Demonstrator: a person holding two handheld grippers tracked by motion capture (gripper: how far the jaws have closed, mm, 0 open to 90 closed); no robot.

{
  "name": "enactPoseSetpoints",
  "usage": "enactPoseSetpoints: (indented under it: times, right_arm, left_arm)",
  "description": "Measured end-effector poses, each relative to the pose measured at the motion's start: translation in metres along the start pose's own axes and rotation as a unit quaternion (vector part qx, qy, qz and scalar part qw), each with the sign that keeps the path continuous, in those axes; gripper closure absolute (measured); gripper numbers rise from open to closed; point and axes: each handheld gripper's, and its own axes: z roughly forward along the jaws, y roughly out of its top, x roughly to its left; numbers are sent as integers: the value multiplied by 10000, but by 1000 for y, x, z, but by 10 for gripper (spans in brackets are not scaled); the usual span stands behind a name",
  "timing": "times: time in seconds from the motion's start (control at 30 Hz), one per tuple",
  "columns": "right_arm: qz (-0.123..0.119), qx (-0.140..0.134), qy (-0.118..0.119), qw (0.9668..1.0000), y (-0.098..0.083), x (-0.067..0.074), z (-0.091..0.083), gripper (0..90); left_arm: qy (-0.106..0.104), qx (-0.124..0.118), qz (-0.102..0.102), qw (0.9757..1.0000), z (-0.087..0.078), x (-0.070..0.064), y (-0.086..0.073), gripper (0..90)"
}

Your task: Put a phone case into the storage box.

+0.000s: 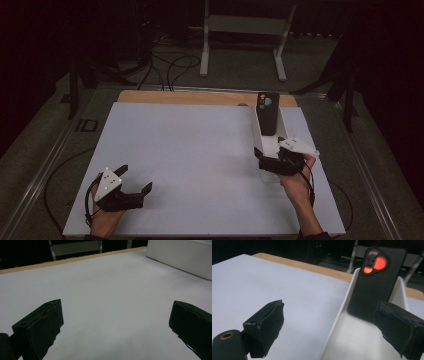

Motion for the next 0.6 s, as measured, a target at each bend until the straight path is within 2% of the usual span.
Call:
enactPoseSetpoints:
  times: [0.1,0.2,0.33,0.47,0.6]
  right_arm:
    - [78,-45,112,9999,-11,6,-6,90]
    - [13,-88,149,9998,-21,11,-12,90]
    - [12,-155,338,9993,-33,15,-18,90]
    - [43,-291,497,9983,-40,17,-26,90]
    - [58,-445,557,9974,-47,19,-31,90]
  left_arm:
    - [20,-9,48,10000,-1,-1,1,2]
    - [14,-39,72,10000,-2,-1,2,2]
    - [40,-91,116,9999,-3,-2,3,2]
    - [41,-140,141,9998,-5,-3,5,2]
    - [42,-179,138,9997,-7,-3,6,2]
